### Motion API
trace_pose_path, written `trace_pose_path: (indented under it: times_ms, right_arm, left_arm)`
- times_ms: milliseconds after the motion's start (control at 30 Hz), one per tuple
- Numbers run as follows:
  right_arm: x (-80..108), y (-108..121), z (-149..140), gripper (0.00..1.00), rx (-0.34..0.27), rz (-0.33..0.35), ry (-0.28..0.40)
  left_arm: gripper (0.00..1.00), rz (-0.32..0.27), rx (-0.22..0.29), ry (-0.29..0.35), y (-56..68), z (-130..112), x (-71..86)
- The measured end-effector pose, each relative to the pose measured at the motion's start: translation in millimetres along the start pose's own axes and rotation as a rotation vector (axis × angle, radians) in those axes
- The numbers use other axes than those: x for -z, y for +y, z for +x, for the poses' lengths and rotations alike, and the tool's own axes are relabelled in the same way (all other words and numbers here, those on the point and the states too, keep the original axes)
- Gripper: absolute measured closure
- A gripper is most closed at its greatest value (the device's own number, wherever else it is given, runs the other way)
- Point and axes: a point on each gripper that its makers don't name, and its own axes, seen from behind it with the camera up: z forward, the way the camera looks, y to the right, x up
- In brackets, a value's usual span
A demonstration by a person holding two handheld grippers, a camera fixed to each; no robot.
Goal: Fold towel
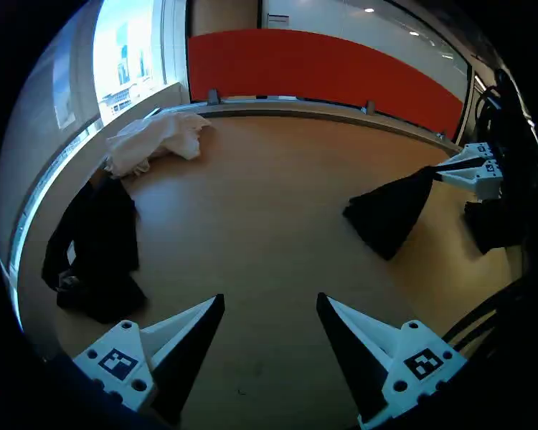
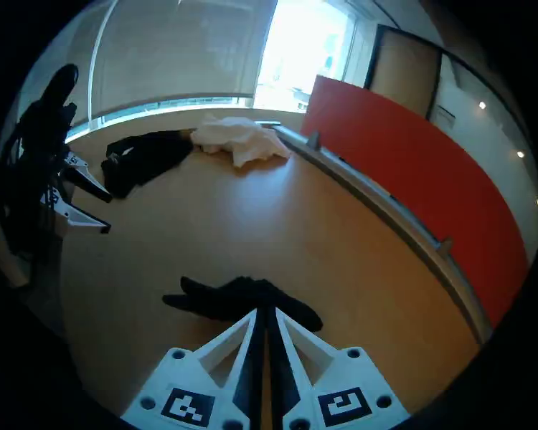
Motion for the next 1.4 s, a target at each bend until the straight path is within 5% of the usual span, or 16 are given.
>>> trace_pose_path:
  times_ms: [600, 1400]
  right_arm:
    - [24.5, 32, 31, 0.97, -0.026, -0.045, 0.067]
    - [75.6, 93, -2, 0.97, -0.096, -0.153, 0.066]
  left_arm:
    - [0.05, -0.015, -0.012, 0.011, 9.2, 12, -5.1]
    - [0.05, -0.043, -0.048, 0.004, 26.5, 21, -15.3]
